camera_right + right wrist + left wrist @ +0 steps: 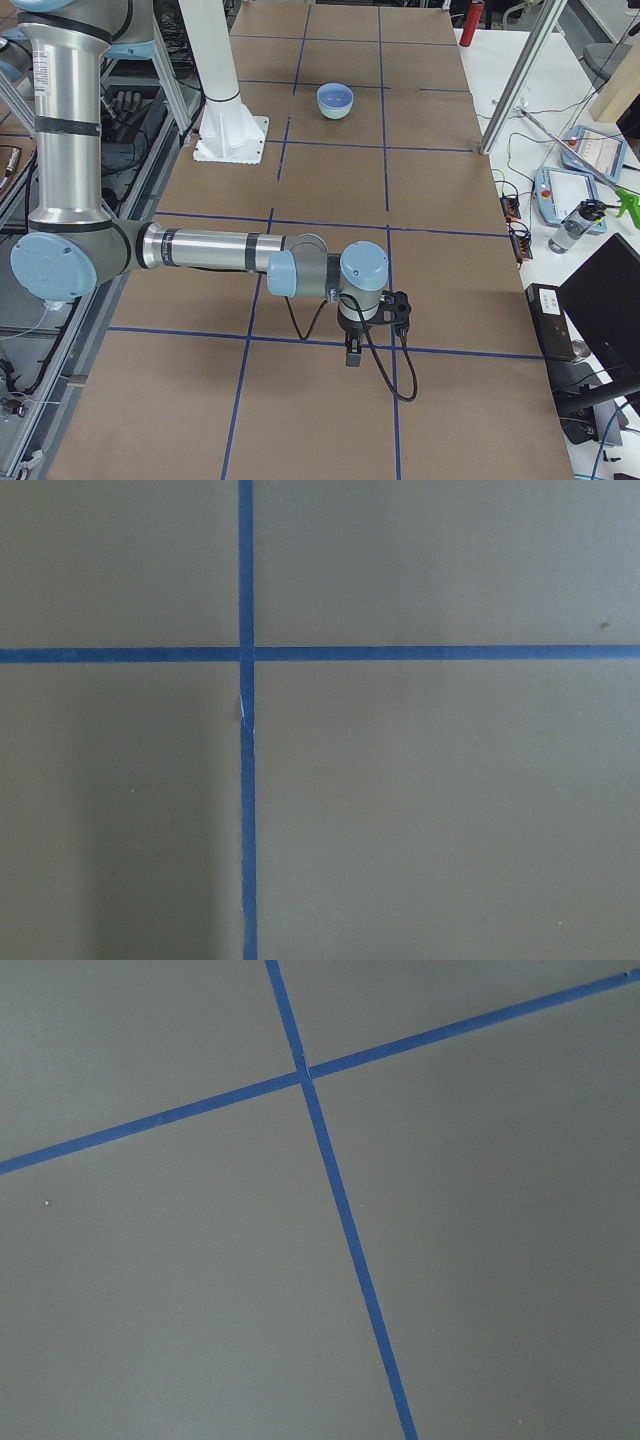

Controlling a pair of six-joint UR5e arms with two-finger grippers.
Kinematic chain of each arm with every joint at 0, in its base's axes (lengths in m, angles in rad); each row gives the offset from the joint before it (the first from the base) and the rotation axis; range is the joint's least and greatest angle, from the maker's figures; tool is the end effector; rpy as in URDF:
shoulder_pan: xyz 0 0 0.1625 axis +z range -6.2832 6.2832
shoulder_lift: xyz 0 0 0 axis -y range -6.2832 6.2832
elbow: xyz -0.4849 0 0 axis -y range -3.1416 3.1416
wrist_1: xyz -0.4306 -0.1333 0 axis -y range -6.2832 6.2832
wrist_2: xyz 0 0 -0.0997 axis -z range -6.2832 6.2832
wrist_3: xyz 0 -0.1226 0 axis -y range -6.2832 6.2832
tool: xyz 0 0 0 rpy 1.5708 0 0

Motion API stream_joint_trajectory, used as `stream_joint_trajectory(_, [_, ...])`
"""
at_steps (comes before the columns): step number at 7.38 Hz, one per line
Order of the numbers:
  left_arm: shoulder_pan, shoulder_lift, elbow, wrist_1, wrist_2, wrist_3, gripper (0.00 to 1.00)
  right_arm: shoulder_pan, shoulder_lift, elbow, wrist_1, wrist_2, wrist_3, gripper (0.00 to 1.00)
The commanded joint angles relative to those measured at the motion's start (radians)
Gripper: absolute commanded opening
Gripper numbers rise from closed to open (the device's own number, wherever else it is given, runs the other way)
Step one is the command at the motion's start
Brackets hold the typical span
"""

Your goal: Stack blue bowl on green bowl

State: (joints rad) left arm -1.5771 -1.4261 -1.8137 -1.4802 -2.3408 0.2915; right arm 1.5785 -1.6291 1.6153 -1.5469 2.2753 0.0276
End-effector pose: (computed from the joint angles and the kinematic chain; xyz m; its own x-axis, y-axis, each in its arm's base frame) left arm -0.0508 -0.4587 0.6874 0.6895 0.2881 -0.6646 -0.2003 0.9575 0.2073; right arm 0.0578 -0.5025 0.7449 0.7615 0.0269 0.6477 -0.0287 0.9996 -0.0078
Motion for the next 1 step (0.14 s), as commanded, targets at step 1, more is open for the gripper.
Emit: stream_joint_trajectory(1, [-0.001,0.001,-0.001,0.000,0.000,0.000,1.00,0.000,0.000,0.000,0.001,0.000,0.000,1.00])
